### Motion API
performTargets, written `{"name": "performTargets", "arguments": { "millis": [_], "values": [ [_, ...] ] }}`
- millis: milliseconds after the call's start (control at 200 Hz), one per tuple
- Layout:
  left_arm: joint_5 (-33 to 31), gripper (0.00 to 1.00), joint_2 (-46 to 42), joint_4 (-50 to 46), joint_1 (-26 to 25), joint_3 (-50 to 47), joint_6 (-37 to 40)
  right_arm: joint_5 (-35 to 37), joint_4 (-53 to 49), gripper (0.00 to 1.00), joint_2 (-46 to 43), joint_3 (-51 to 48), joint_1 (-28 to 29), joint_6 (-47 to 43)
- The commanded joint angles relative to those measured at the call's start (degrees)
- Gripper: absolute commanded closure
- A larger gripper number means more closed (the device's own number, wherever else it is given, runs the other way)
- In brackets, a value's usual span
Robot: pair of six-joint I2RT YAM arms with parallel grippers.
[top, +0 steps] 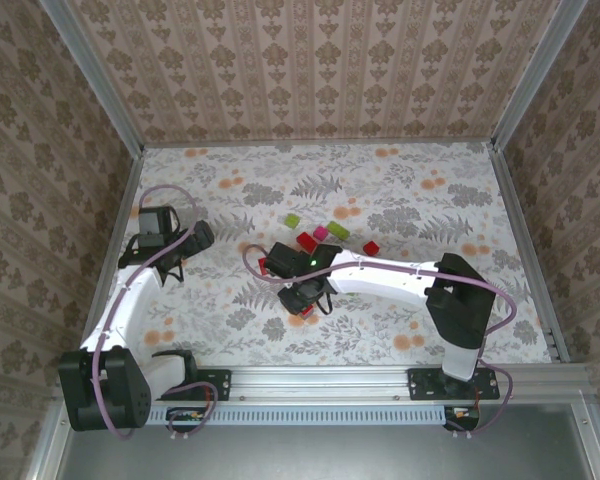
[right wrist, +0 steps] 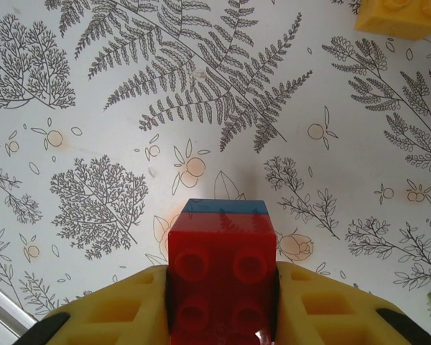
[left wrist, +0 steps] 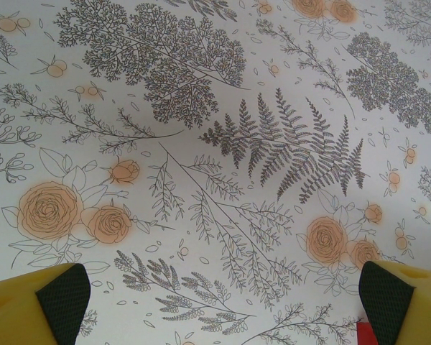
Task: Assemble a carrot with lego
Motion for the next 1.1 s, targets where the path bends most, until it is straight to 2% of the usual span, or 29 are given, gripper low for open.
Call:
{"name": "performTargets", "arguments": {
  "millis": [0, 475, 705, 1095],
  "values": [
    [0.53, 0.00, 0.44, 0.47, 0.30, 0.72, 1.13, -0.35, -5.47, 0.67, 6.80, -6.31, 0.49, 1.66],
    [0.69, 0.00, 0.51, 0.40, 0.29, 0.72, 1.17, 3.33, -5.72, 0.68, -0.88, -0.61, 0.44, -1.53],
    [0.73, 0.00, 0.44, 0.50, 0.29, 0.72, 1.10, 2.82, -4.90, 0.65, -3.37, -1.47, 0.33, -6.98],
    [0.73, 0.00, 0.42, 0.46, 0.34, 0.64, 1.13, -1.05, -2.14, 0.62, -3.66, -2.81, 0.09, -10.95]
  ]
}}
